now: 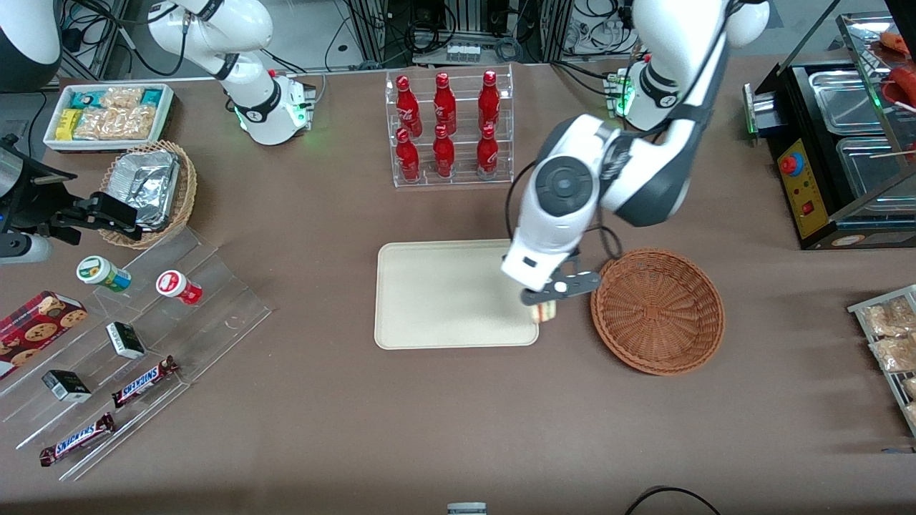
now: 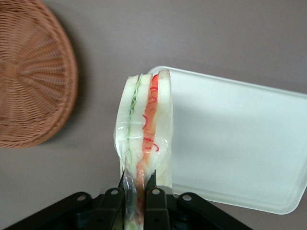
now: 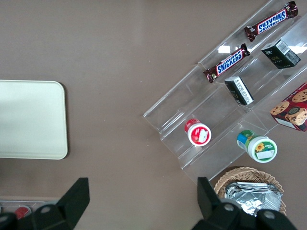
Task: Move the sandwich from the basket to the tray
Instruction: 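Carry the sandwich with the left gripper over to the cream tray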
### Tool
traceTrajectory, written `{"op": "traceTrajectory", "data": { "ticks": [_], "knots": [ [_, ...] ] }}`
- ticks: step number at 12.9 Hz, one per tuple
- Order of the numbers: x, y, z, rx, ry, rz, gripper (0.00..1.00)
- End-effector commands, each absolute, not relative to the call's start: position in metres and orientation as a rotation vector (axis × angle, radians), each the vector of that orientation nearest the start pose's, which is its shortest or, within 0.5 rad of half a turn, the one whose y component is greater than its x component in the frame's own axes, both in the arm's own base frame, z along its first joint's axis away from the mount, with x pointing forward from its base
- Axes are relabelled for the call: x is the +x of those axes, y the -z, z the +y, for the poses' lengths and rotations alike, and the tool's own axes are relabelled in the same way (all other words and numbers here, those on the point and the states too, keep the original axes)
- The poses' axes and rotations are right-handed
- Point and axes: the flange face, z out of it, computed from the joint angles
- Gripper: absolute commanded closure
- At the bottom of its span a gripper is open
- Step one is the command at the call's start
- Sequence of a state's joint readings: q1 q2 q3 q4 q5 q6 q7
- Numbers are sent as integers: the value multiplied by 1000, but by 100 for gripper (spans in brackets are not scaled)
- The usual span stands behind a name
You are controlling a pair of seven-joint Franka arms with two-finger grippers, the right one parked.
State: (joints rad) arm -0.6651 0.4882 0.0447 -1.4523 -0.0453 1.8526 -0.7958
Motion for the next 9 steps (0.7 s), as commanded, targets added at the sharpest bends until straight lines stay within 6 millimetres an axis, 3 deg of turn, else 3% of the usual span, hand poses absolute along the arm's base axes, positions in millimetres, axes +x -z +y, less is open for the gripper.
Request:
{"op": "traceTrajectory", "data": {
  "ticks": [1, 9],
  "knots": [
    [553, -368, -433, -3104, -97, -207, 100],
    [527, -298, -482, -3129, -125, -25, 100]
  ]
}}
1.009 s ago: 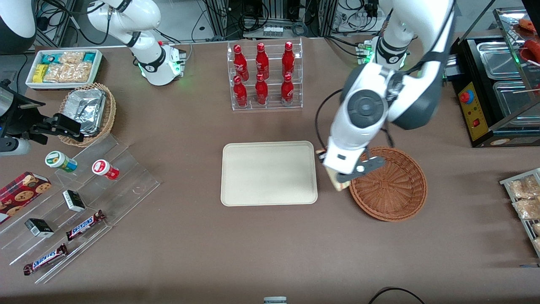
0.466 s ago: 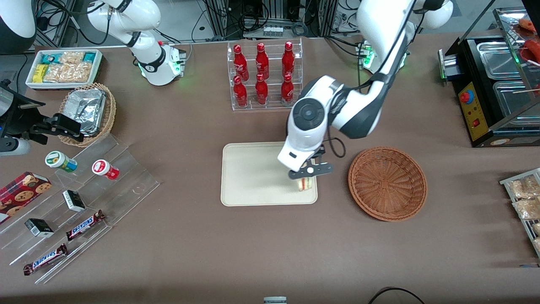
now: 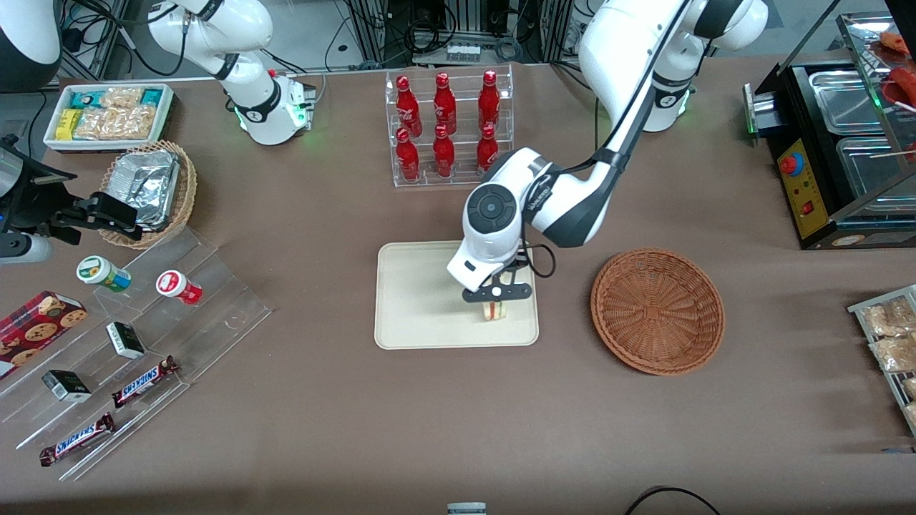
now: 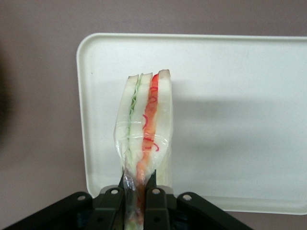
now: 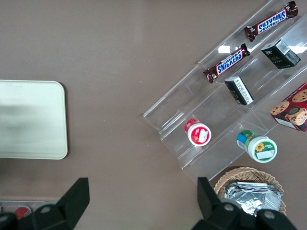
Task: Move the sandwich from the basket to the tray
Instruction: 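Lower the sandwich onto the tray and open the left gripper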
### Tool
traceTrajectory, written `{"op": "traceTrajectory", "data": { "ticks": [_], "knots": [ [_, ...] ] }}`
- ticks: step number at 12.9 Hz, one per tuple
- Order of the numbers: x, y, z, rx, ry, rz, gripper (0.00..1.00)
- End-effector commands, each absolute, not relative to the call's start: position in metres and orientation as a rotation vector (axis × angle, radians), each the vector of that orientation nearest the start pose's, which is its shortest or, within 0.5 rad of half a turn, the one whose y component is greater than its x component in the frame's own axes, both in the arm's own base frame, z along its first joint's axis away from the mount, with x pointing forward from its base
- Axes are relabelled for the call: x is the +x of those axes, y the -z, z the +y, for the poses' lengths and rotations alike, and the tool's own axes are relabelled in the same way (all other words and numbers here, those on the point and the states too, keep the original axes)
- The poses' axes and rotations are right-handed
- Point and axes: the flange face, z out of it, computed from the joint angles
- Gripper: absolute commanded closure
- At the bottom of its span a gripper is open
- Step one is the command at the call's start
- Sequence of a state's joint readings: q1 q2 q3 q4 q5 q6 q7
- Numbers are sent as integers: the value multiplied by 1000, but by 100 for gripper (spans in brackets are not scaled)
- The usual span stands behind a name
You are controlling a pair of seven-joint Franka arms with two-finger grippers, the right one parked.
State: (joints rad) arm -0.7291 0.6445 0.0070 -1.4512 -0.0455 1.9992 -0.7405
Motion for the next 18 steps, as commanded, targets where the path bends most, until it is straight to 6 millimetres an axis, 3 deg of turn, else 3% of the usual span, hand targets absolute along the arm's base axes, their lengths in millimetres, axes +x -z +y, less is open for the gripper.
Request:
{"op": "traceTrajectory", "data": {
  "ticks": [1, 3, 7, 10, 11, 12, 14, 18],
  "knots": [
    [526, -288, -484, -3137, -106, -21, 100],
    [514, -277, -492, -3129, -118, 16, 100],
    [500, -237, -496, -3103, -134, 46, 100],
    [497, -232, -493, -3102, -136, 47, 100],
    [496, -231, -493, -3098, -141, 47, 64],
    [497, -235, -494, -3102, -133, 47, 1],
    [504, -256, -491, -3109, -126, 31, 0],
    [512, -352, -480, -3139, -82, 8, 0]
  ]
}}
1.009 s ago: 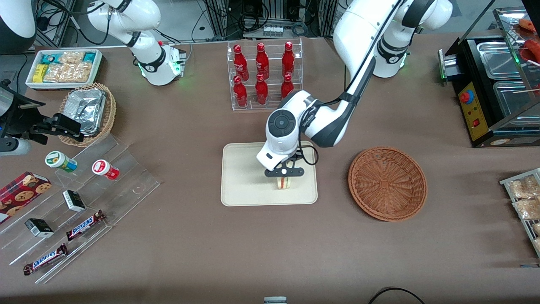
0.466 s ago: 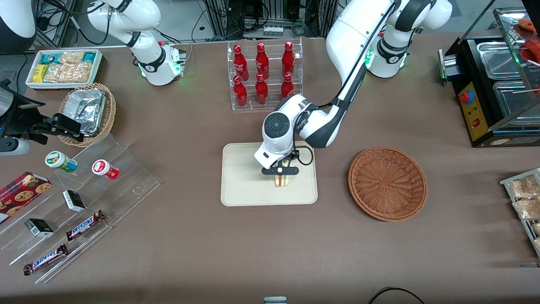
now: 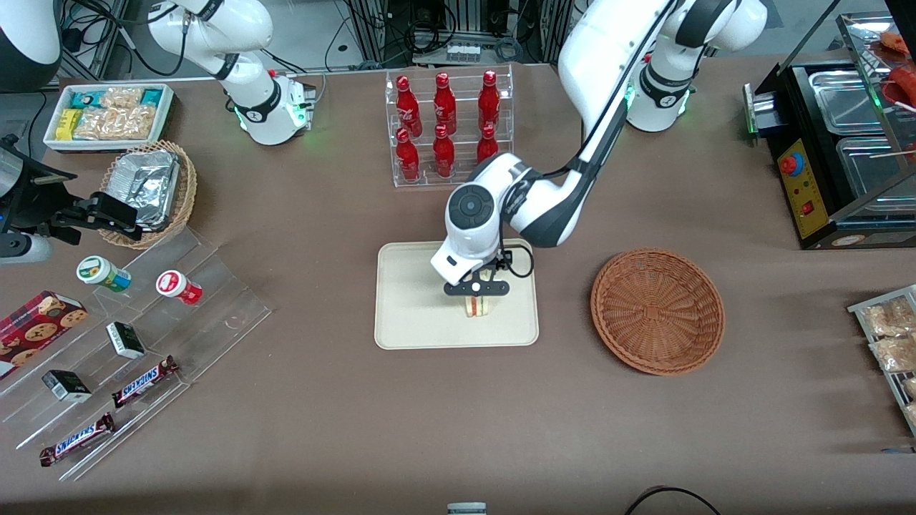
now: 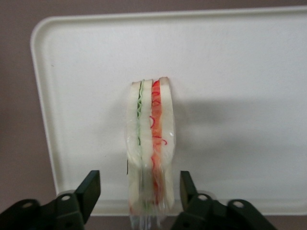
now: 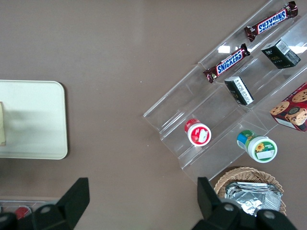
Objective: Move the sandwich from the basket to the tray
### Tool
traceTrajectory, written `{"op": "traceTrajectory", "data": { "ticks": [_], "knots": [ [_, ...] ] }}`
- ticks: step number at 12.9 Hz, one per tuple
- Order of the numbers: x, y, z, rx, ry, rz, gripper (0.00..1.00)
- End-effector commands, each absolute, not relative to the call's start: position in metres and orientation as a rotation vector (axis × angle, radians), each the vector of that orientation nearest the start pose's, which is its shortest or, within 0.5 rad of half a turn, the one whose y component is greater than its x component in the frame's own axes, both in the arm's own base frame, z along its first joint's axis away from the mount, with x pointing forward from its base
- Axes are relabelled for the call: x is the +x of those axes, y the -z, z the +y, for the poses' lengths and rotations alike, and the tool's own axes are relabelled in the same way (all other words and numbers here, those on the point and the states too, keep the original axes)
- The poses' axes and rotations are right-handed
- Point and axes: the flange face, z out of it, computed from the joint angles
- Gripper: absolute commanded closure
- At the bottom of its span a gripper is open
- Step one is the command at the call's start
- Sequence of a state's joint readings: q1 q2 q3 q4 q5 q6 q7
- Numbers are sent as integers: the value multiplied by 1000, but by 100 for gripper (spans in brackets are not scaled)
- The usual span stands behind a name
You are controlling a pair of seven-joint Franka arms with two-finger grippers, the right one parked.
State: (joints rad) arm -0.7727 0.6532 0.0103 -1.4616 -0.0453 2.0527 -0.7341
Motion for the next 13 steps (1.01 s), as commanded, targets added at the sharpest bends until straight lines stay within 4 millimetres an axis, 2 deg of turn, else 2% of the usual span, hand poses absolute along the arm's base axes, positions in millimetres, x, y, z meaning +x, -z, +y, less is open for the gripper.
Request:
{"op": "traceTrajectory", "data": {
  "ticks": [1, 2, 4, 5, 7, 8, 10, 13],
  "knots": [
    [518, -380, -467, -3152, -64, -21, 0],
    [521, -409, -456, -3164, -44, -40, 0],
    [515, -448, -443, -3158, -49, -49, 0],
    [519, -468, -425, -3158, -42, -87, 0],
    [528, -510, -385, -3155, -25, -166, 0],
    [534, -529, -358, -3152, -25, -168, 0],
    [539, -563, -308, -3143, -28, -43, 0],
    [549, -595, -232, -3142, -55, -12, 0]
  ]
}}
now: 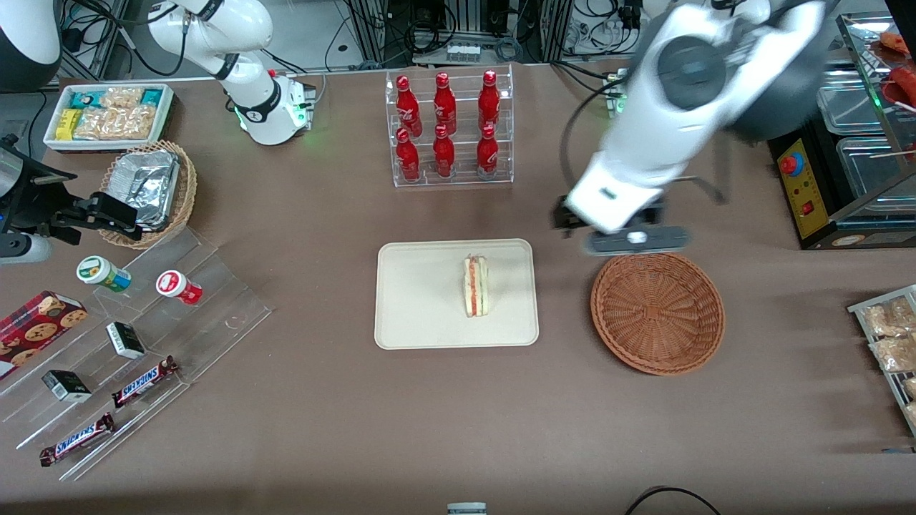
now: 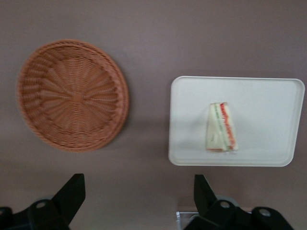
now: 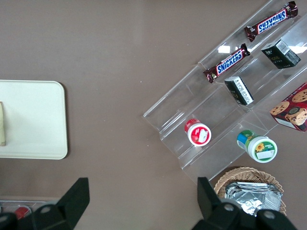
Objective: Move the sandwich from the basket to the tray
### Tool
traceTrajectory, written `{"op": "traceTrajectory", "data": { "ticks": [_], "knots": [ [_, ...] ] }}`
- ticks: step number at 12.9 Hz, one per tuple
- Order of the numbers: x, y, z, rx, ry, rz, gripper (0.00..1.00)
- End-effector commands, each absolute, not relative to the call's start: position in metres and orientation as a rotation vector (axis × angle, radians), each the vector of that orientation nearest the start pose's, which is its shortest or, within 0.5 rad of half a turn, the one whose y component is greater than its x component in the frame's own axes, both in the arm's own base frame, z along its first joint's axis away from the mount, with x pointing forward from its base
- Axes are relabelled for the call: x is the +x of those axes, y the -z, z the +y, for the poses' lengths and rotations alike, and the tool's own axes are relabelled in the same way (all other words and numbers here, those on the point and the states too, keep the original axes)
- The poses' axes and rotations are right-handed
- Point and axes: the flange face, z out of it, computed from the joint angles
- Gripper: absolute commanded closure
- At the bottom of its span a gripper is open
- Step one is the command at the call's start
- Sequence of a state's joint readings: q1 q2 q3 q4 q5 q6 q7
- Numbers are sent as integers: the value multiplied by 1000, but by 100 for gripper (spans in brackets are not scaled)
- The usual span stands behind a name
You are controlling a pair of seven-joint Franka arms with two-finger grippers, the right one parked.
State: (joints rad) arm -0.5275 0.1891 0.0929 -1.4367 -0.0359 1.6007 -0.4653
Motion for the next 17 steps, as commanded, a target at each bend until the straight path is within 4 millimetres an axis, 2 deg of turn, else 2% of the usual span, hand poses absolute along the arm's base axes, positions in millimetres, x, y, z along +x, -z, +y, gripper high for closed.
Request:
{"op": "traceTrajectory", "data": {
  "ticks": [1, 3, 6, 8, 9, 10, 13, 17],
  "knots": [
    [555, -600, -206, -3143, -60, -14, 0],
    [565, -607, -159, -3148, -60, 13, 0],
    [569, -615, -89, -3154, -102, 50, 0],
    [569, -617, -55, -3156, -120, 140, 0],
    [565, -624, -34, -3160, -107, 115, 0],
    [560, -630, -25, -3160, -114, 117, 0],
    [533, -650, -21, -3160, -96, 213, 0],
    [539, -644, -18, -3099, -94, 180, 0]
  ]
}}
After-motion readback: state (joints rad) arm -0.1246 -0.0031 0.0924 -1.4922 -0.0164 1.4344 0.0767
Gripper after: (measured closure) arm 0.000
